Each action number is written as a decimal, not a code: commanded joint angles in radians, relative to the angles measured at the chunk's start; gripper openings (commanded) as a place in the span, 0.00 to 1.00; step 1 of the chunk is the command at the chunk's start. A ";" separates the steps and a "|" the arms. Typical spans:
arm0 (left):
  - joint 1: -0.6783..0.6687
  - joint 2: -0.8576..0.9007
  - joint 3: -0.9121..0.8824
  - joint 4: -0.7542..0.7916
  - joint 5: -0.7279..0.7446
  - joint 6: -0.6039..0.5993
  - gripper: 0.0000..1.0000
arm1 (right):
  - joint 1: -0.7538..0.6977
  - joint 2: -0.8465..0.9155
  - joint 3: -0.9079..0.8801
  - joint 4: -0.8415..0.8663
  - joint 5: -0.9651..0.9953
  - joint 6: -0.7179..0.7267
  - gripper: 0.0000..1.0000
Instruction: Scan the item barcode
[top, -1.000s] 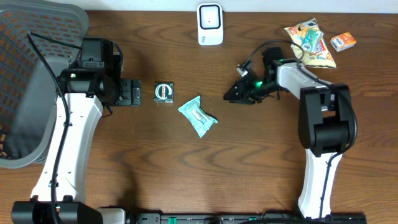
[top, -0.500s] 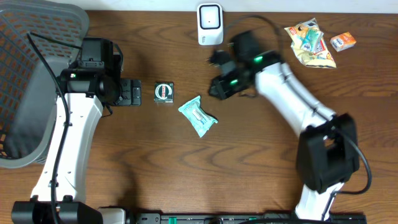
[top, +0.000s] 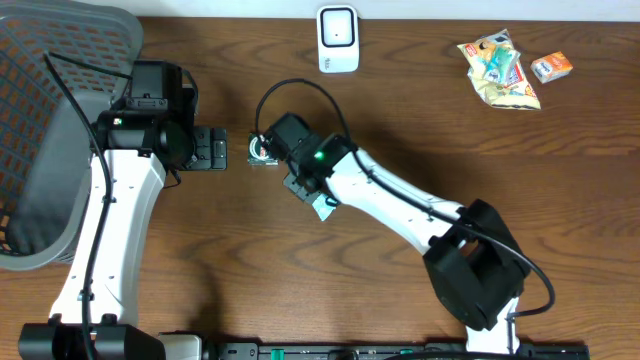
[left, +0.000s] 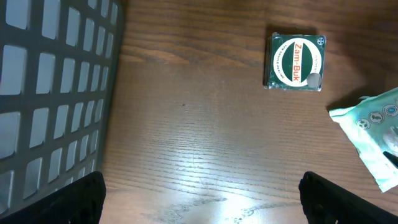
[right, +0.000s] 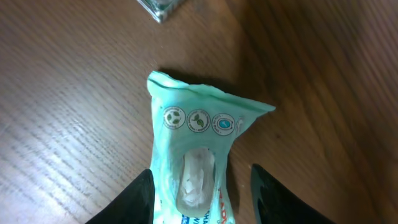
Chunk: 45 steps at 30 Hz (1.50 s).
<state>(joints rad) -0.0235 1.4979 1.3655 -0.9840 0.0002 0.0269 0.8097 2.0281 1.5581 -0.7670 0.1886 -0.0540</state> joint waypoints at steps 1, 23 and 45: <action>0.000 0.006 -0.007 -0.001 -0.009 0.006 0.98 | 0.013 0.021 -0.011 -0.003 0.058 0.108 0.44; 0.000 0.006 -0.007 -0.001 -0.009 0.006 0.98 | 0.011 0.021 -0.225 0.229 0.094 0.092 0.31; 0.000 0.006 -0.007 -0.001 -0.009 0.006 0.98 | -0.478 -0.011 -0.165 0.203 -1.256 0.094 0.01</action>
<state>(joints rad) -0.0235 1.4979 1.3651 -0.9840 0.0002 0.0269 0.3813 2.0331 1.4044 -0.5644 -0.7193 0.0399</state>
